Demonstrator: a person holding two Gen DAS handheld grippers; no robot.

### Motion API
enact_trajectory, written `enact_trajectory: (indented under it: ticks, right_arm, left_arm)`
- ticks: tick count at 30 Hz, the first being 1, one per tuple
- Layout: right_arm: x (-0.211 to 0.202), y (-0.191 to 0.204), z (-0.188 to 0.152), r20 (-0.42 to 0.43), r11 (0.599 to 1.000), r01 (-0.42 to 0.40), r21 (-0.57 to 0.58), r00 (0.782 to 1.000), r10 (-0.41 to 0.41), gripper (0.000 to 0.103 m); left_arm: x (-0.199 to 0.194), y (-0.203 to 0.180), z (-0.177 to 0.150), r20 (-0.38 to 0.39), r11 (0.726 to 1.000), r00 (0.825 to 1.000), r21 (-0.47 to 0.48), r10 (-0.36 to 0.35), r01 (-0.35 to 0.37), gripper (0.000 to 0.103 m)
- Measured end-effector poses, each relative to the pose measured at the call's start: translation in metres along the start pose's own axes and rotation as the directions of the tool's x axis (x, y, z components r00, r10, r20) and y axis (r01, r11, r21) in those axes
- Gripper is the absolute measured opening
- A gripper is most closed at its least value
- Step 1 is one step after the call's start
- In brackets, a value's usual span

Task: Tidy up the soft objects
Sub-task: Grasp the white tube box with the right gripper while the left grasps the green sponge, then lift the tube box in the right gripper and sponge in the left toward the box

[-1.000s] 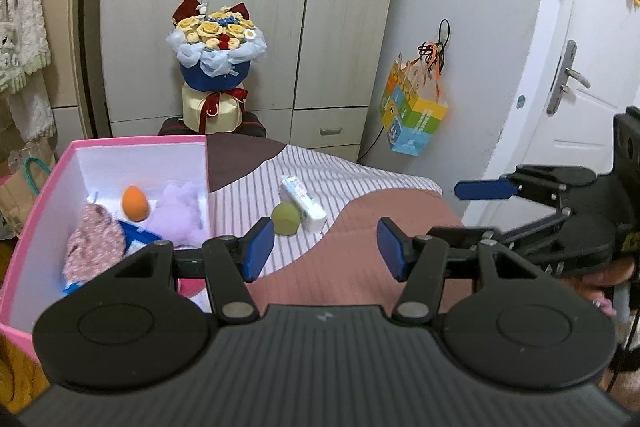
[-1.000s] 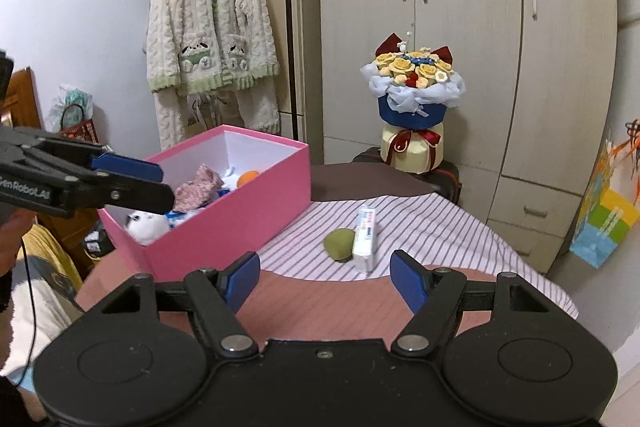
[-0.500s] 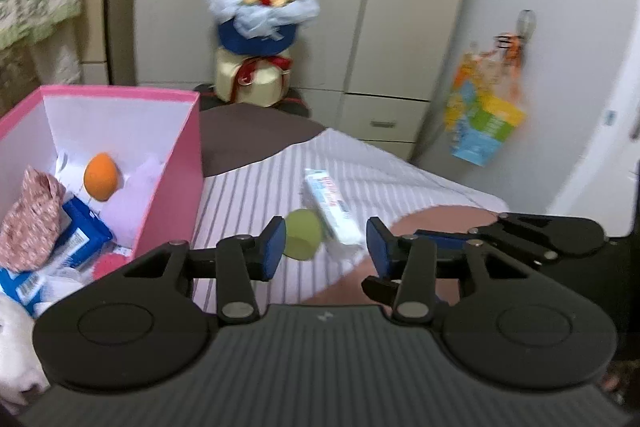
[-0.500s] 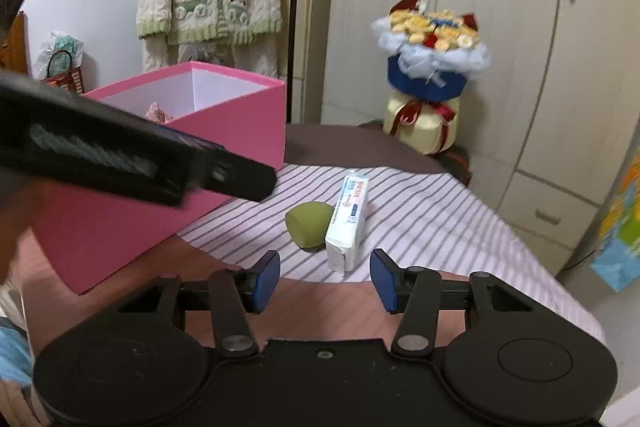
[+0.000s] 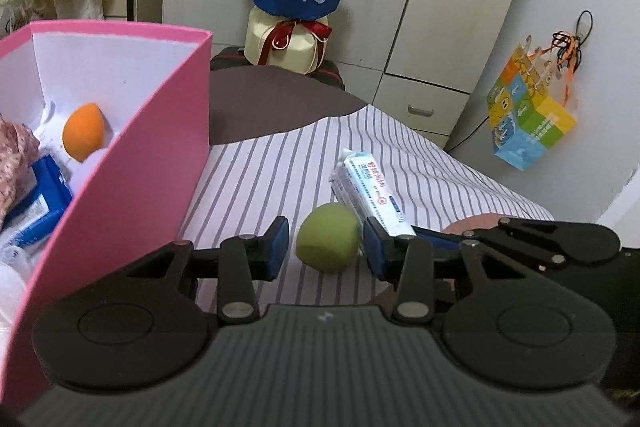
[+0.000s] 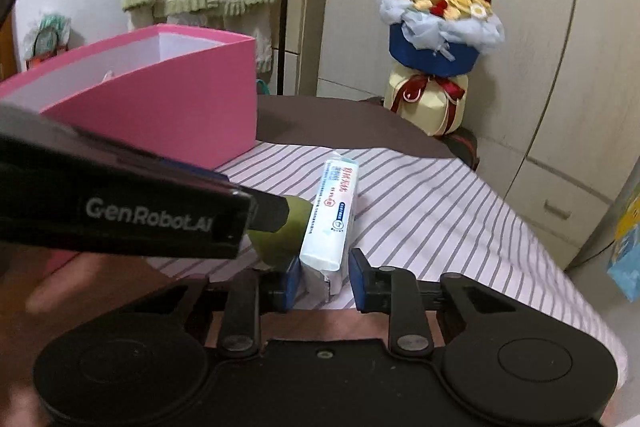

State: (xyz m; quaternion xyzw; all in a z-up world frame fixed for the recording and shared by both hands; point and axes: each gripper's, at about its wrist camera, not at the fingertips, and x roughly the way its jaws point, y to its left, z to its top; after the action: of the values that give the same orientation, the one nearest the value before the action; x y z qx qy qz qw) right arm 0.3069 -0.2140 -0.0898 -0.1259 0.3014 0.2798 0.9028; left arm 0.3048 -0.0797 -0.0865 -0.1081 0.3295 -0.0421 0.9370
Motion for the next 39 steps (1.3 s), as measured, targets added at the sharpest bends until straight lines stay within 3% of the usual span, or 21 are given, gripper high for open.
enact_trajectory:
  ticks: [4, 11, 15, 16, 20, 39]
  right_arm:
    - [0.005, -0.007, 0.000, 0.004, 0.999, -0.029, 0.028, 1.000, 0.029, 0.029]
    - [0.020, -0.007, 0.001, 0.005, 1.000, -0.022, -0.018, 1.000, 0.023, 0.029]
    - [0.026, -0.015, -0.001, 0.020, 1.000, -0.021, 0.015, 1.000, 0.021, 0.029]
    - [0.026, -0.017, -0.001, 0.024, 0.999, -0.027, 0.029, 0.999, 0.027, 0.025]
    - [0.026, -0.018, -0.002, 0.026, 0.999, -0.021, 0.044, 0.999, 0.019, 0.023]
    - [-0.022, -0.016, -0.017, 0.005, 0.976, 0.056, 0.212, 0.998, -0.058, 0.023]
  left_arm:
    - [0.007, 0.000, -0.002, -0.020, 0.999, 0.999, -0.014, -0.030, 0.030, 0.040]
    - [0.016, 0.000, -0.003, -0.013, 1.000, 1.000, -0.019, -0.007, 0.006, 0.040]
    - [0.021, 0.002, -0.002, -0.003, 0.999, 1.000, -0.034, 0.005, -0.005, 0.040]
    - [0.022, 0.003, -0.002, -0.001, 0.999, 1.000, -0.037, 0.005, -0.005, 0.040]
    - [0.020, 0.003, -0.002, 0.011, 1.000, 1.000, -0.029, 0.004, -0.004, 0.035]
    - [-0.018, -0.002, -0.018, 0.046, 0.999, 0.998, -0.010, -0.045, 0.046, 0.033]
